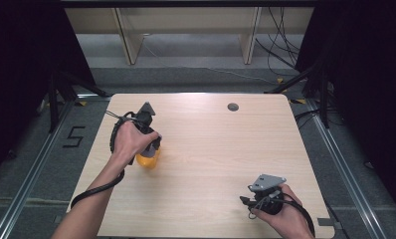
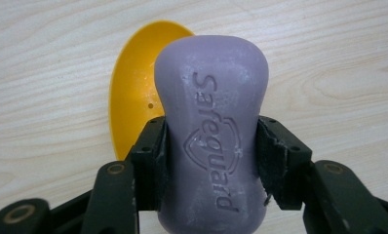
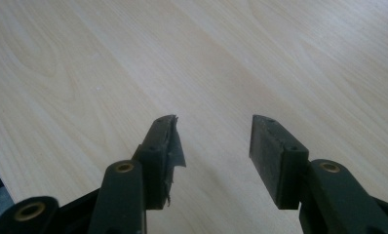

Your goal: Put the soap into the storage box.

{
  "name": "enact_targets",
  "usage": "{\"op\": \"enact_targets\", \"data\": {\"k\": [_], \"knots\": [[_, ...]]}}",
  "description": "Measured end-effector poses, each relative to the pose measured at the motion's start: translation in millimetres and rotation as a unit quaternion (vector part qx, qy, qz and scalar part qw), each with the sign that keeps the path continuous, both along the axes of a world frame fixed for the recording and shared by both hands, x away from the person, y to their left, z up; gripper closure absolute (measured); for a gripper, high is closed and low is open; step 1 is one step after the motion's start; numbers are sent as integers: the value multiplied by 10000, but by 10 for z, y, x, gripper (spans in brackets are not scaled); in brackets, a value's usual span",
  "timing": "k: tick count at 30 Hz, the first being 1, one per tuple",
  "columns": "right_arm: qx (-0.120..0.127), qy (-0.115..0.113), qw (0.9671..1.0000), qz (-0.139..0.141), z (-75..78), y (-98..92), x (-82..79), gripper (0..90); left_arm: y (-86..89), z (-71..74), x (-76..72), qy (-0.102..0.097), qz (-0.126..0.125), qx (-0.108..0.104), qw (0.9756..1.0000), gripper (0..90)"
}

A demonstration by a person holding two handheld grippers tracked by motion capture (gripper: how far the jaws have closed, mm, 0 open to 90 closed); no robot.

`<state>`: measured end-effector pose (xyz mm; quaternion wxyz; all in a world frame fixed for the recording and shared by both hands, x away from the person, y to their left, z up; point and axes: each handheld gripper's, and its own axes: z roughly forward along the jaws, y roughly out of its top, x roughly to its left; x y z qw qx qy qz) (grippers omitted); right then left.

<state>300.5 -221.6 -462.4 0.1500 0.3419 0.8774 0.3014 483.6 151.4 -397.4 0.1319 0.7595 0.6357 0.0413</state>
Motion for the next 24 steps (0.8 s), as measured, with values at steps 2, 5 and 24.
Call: {"op": "enact_targets", "data": {"k": [2, 5, 24], "knots": [[58, -131, 9999, -39, -23, -3, -1, 530, 20, 0, 20, 36, -59, 34, 10000, 491], [-40, -44, 10000, 0, 4, -23, -5, 530, 39, -8, 50, 48, -50, 66, 10000, 491], [-16, 13, 10000, -16, 0, -5, -8, 530, 113, -78, 91, 121, 120, 146, 9997, 491]]}}
